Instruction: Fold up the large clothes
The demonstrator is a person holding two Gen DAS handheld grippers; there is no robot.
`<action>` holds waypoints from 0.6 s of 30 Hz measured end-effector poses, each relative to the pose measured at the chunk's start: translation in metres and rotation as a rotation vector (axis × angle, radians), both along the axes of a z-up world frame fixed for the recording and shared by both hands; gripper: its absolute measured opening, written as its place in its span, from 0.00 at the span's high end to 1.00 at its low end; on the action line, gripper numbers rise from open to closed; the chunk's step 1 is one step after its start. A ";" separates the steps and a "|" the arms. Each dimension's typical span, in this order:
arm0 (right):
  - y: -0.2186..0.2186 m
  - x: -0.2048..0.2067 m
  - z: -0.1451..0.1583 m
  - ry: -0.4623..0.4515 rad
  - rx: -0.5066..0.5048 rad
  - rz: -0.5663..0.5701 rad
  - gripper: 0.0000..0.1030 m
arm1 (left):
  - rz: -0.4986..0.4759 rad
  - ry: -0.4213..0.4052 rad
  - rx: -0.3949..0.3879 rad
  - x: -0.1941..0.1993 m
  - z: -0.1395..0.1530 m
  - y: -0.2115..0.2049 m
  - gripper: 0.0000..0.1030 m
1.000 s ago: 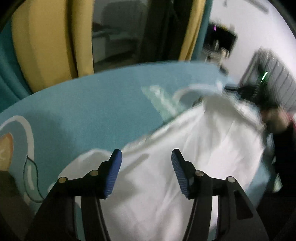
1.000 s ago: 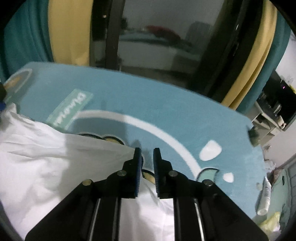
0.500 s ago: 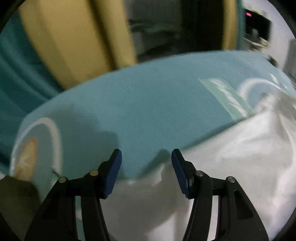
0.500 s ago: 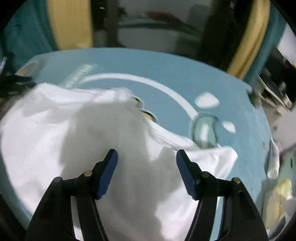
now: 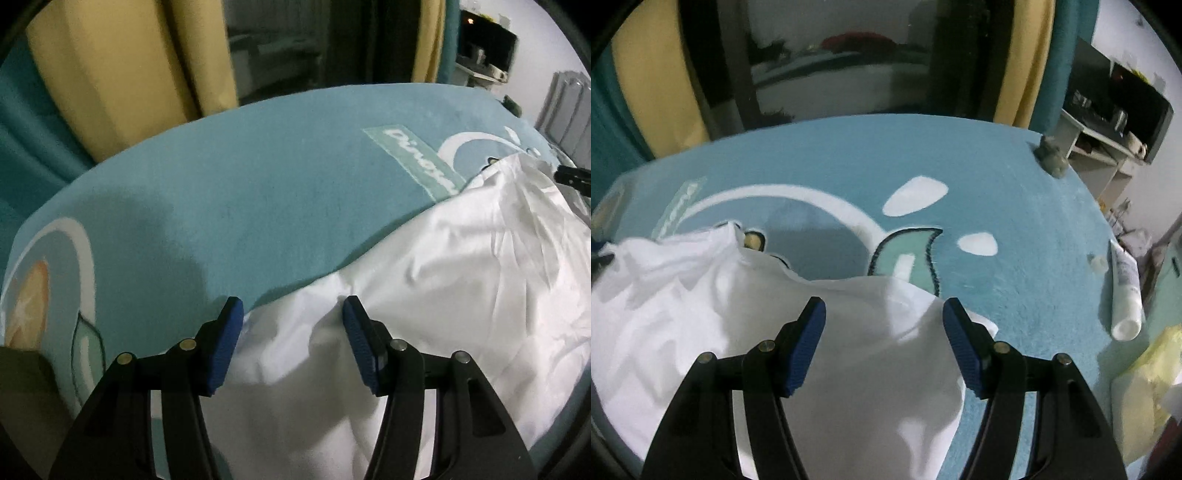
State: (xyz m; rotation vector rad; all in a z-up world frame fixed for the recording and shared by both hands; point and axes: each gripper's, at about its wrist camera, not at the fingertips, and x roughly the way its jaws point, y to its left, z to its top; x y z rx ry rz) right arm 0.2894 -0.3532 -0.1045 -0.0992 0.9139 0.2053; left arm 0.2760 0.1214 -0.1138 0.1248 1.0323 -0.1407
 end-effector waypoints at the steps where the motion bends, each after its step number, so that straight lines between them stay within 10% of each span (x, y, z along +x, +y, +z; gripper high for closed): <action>1: -0.003 -0.003 0.004 -0.013 0.013 0.001 0.36 | 0.011 -0.006 -0.007 -0.001 -0.002 0.002 0.42; 8: 0.010 -0.008 0.002 0.015 -0.026 0.155 0.36 | 0.133 -0.080 -0.004 -0.019 0.001 0.013 0.53; 14: 0.017 0.023 -0.016 0.014 -0.148 0.035 0.35 | 0.271 -0.126 0.041 -0.028 0.012 0.023 0.53; 18: 0.017 0.021 -0.007 -0.043 -0.239 -0.052 0.34 | 0.345 -0.135 -0.062 -0.046 0.022 0.038 0.52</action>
